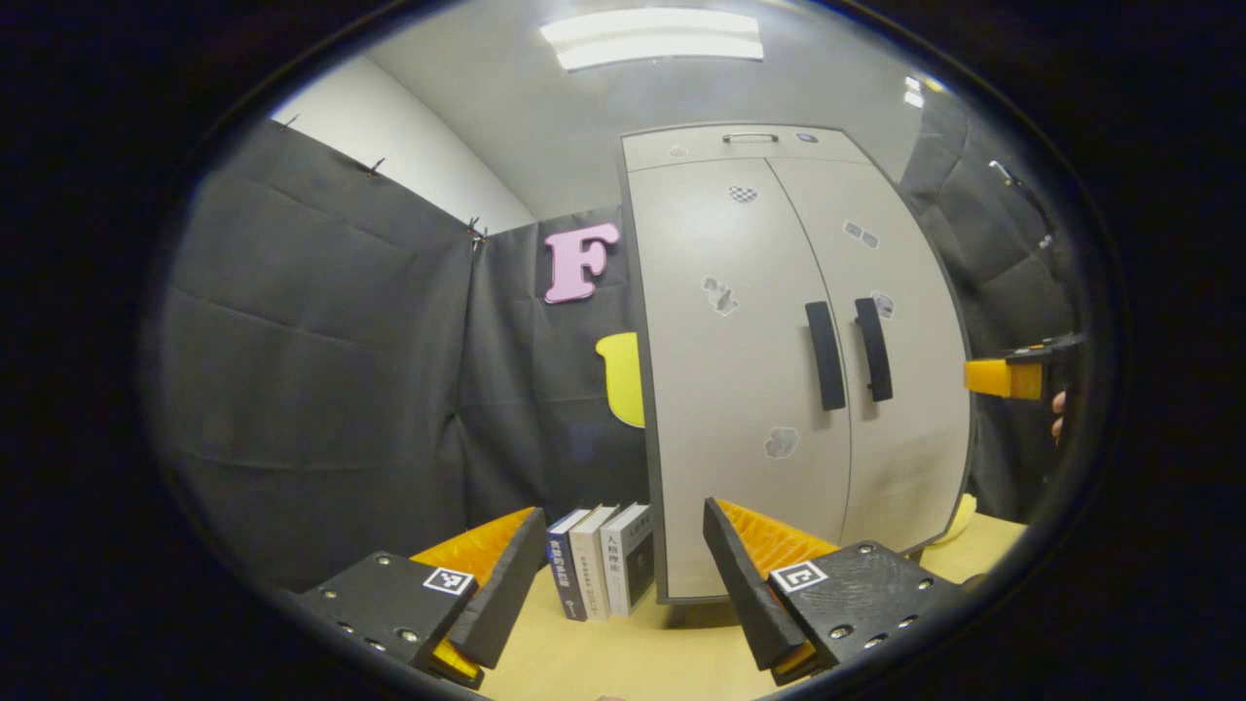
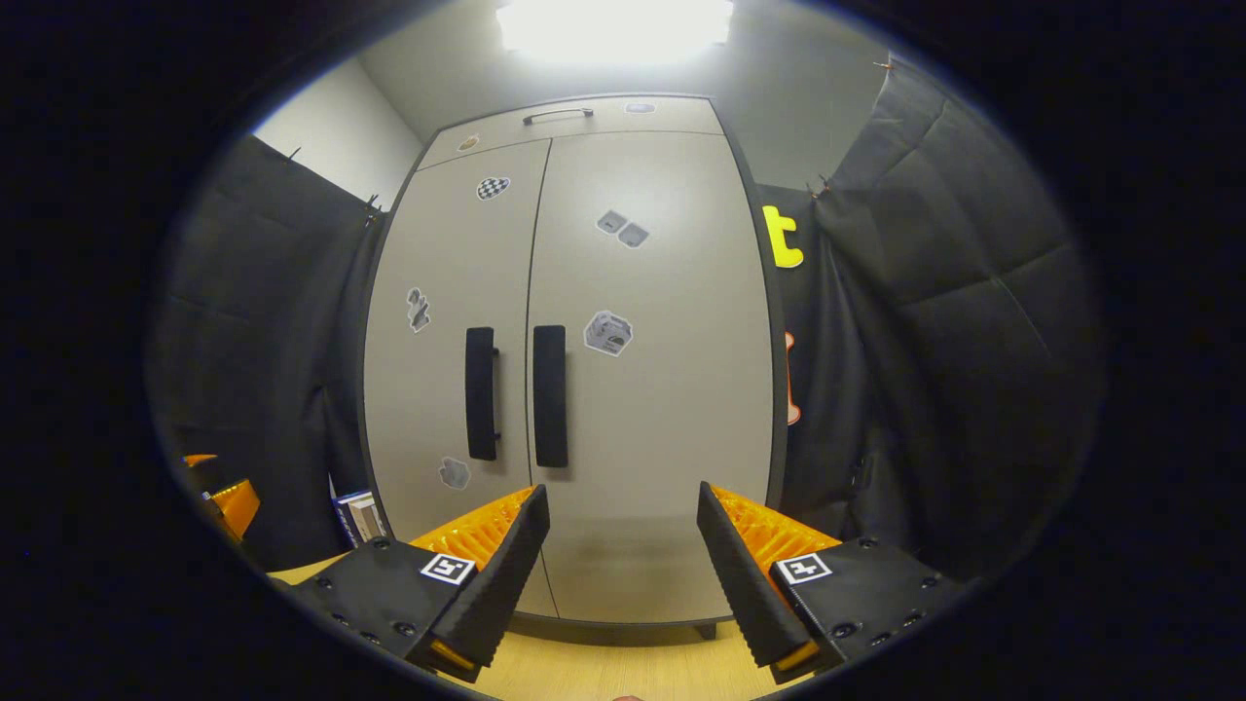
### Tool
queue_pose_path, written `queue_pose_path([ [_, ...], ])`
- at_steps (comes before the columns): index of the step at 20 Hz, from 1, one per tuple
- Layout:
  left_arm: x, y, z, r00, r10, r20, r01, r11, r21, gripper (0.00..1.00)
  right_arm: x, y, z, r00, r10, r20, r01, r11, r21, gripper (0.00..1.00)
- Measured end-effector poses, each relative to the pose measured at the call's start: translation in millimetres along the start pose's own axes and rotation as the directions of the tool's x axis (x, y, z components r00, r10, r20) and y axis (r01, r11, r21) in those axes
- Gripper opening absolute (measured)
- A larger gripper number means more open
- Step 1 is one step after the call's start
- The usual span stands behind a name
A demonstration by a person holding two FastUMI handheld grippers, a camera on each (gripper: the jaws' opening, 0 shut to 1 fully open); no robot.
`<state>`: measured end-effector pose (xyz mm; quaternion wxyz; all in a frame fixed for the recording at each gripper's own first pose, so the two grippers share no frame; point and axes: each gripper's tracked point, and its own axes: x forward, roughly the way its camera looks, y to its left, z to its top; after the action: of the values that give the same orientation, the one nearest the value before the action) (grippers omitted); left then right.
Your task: Open the right door of the double-door shoe cabinet with the right hand, and open the left door with the left hand.
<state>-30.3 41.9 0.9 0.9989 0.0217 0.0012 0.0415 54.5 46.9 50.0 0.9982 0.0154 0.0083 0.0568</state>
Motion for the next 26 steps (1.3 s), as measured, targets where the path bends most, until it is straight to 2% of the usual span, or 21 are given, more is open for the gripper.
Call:
queue_pose_path([
  [4,-6.6,20.1,-3.8,0.999,0.046,-0.006,-0.046,0.999,0.01,0.94,25.5,10.9,8.7,1.0,0.015,-0.007,-0.015,1.0,0.019,0.94],
  [11,-21.0,55.4,-9.2,0.992,0.121,-0.023,-0.12,0.992,0.028,0.95,67.5,25.0,21.0,1.0,0.014,-0.02,-0.013,0.998,0.055,0.96],
  [20,-26.4,81.8,-19.7,0.984,0.173,-0.046,-0.172,0.985,0.034,0.94,113.7,52.6,26.3,0.999,0.036,-0.037,-0.035,0.998,0.043,0.94],
  [22,-25.4,84.6,-21.9,0.982,0.18,-0.052,-0.179,0.983,0.034,0.94,122.5,55.6,25.9,0.998,0.034,-0.045,-0.032,0.999,0.033,0.96],
  [26,-26.8,92.8,-23.2,0.979,0.197,-0.056,-0.195,0.98,0.033,0.94,138.7,61.8,28.7,0.998,0.028,-0.058,-0.028,0.999,0.017,0.85],
])
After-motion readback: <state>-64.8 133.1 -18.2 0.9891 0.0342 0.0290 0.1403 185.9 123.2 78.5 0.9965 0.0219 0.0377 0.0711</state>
